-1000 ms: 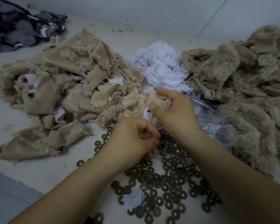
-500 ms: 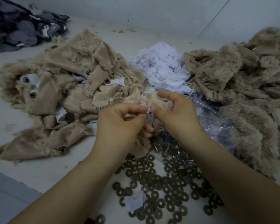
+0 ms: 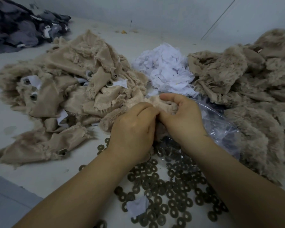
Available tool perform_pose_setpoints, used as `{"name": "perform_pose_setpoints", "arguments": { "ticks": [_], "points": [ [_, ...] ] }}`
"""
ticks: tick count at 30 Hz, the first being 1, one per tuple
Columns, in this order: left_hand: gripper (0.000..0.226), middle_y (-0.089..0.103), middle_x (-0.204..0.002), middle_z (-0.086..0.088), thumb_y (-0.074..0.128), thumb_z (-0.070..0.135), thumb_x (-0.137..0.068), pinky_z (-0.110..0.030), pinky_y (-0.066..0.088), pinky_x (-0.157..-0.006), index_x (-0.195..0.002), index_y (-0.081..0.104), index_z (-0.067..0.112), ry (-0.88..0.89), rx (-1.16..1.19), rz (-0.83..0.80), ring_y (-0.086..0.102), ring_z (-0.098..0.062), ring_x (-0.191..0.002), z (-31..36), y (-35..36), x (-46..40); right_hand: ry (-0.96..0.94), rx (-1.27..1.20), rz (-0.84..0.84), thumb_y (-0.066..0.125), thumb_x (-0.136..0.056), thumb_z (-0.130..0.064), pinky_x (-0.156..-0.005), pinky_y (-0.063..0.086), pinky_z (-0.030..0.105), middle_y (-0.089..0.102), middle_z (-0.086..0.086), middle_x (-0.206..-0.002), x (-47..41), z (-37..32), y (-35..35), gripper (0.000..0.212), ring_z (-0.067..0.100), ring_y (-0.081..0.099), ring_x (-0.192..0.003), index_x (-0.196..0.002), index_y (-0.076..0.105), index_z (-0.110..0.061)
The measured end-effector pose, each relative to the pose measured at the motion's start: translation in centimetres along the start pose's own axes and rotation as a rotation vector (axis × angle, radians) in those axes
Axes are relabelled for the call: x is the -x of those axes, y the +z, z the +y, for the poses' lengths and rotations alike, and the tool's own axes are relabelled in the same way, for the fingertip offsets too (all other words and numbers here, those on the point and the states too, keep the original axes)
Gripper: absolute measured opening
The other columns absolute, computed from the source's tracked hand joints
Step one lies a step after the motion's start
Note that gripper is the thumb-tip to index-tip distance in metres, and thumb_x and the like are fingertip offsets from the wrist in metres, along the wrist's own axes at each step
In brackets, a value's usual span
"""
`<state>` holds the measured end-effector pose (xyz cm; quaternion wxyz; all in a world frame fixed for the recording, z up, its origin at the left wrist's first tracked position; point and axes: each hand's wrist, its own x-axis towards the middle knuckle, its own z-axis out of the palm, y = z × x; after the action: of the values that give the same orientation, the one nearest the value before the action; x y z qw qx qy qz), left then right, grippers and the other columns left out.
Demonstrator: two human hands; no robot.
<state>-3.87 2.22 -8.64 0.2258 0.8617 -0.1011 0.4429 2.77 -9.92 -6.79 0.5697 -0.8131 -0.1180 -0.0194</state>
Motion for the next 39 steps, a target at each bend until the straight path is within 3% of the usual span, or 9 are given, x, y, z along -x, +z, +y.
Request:
{"name": "perform_pose_setpoints", "arguments": {
  "ticks": [3,6,9,13,19,22,26,33,39],
  "points": [
    [0.013,0.073,-0.096,-0.007,0.072,-0.001,-0.085,-0.020,0.054,-0.082,-0.095,0.077,0.003,-0.103,0.115,0.026,0.069,-0.014,-0.086,-0.1,-0.1,0.2,0.024,-0.019,0.010,0.077,-0.080,-0.014,-0.077,0.058,0.019,0.067,-0.014,-0.103,0.1,-0.1,-0.2,0.039,-0.002,0.067,-0.085,-0.116,0.068,-0.027],
    [0.015,0.072,-0.095,0.006,0.074,0.004,-0.084,-0.011,0.049,-0.085,-0.095,0.078,0.014,-0.331,0.336,0.007,0.066,-0.001,-0.091,-0.1,-0.4,0.0,0.059,-0.049,0.003,0.078,-0.080,-0.014,-0.077,0.062,0.033,0.070,-0.001,-0.111,0.1,-0.3,-0.2,0.038,0.007,0.072,-0.081,-0.115,0.068,-0.027],
    [0.017,0.073,-0.084,0.008,0.076,0.006,-0.082,-0.020,0.055,-0.072,-0.087,0.078,0.022,-0.558,0.577,-0.011,0.069,-0.007,-0.082,-0.3,-0.7,-0.3,0.053,-0.047,-0.006,0.079,-0.081,-0.016,-0.075,0.062,0.028,0.069,-0.002,-0.115,0.2,-0.4,-0.2,0.035,0.006,0.072,-0.086,-0.112,0.068,-0.029],
    [0.022,0.075,-0.080,-0.001,0.079,0.002,-0.076,-0.025,0.056,-0.062,-0.087,0.076,0.021,-0.765,0.747,0.002,0.072,-0.018,-0.074,-0.4,-0.7,-0.5,0.010,-0.043,-0.042,0.079,-0.083,-0.018,-0.060,0.048,0.004,0.060,-0.020,-0.100,0.2,-0.1,0.1,0.030,-0.021,0.059,-0.071,-0.109,0.069,-0.027],
    [0.005,0.070,-0.080,0.000,0.077,0.005,-0.080,-0.020,0.054,-0.069,-0.083,0.078,0.009,-0.544,0.529,-0.034,0.067,-0.007,-0.076,-0.6,-0.6,-0.5,-0.039,-0.026,-0.063,0.075,-0.087,-0.019,-0.075,0.044,0.003,0.066,-0.016,-0.107,0.3,0.1,0.2,0.022,-0.017,0.058,-0.089,-0.107,0.070,-0.024],
    [0.004,0.068,-0.079,0.000,0.077,0.006,-0.081,-0.019,0.053,-0.066,-0.080,0.078,0.010,-0.515,0.469,-0.040,0.065,-0.007,-0.075,-0.7,-0.6,-0.5,-0.026,-0.057,-0.079,0.073,-0.089,-0.021,-0.090,0.052,0.021,0.069,-0.012,-0.107,0.6,-0.1,0.2,0.019,-0.004,0.063,-0.101,-0.108,0.071,-0.022],
    [0.005,0.067,-0.080,-0.002,0.077,0.007,-0.081,-0.017,0.052,-0.067,-0.080,0.078,0.012,-0.502,0.451,-0.062,0.064,-0.008,-0.076,-0.8,-0.5,-0.3,0.015,-0.108,-0.110,0.072,-0.089,-0.019,-0.095,0.056,0.038,0.073,-0.004,-0.105,0.9,-0.4,0.1,0.013,0.010,0.069,-0.102,-0.102,0.073,-0.024],
    [0.006,0.068,-0.078,-0.003,0.079,0.004,-0.079,-0.013,0.049,-0.070,-0.073,0.078,0.005,-0.412,0.401,-0.099,0.063,-0.008,-0.077,-1.2,-0.3,-0.3,0.001,-0.058,-0.162,0.066,-0.093,-0.013,-0.096,0.055,0.040,0.073,0.003,-0.106,1.2,-0.5,0.0,0.018,0.014,0.068,-0.104,-0.109,0.074,-0.016],
    [0.003,0.070,-0.077,-0.008,0.078,0.003,-0.078,-0.021,0.052,-0.070,-0.075,0.078,0.003,-0.367,0.462,-0.161,0.064,-0.012,-0.075,-1.7,-0.5,-0.6,-0.012,-0.035,-0.207,0.064,-0.094,-0.013,-0.101,0.052,0.038,0.072,-0.004,-0.107,1.1,-0.5,-0.1,0.017,0.008,0.064,-0.110,-0.103,0.073,-0.026]
  ]
}}
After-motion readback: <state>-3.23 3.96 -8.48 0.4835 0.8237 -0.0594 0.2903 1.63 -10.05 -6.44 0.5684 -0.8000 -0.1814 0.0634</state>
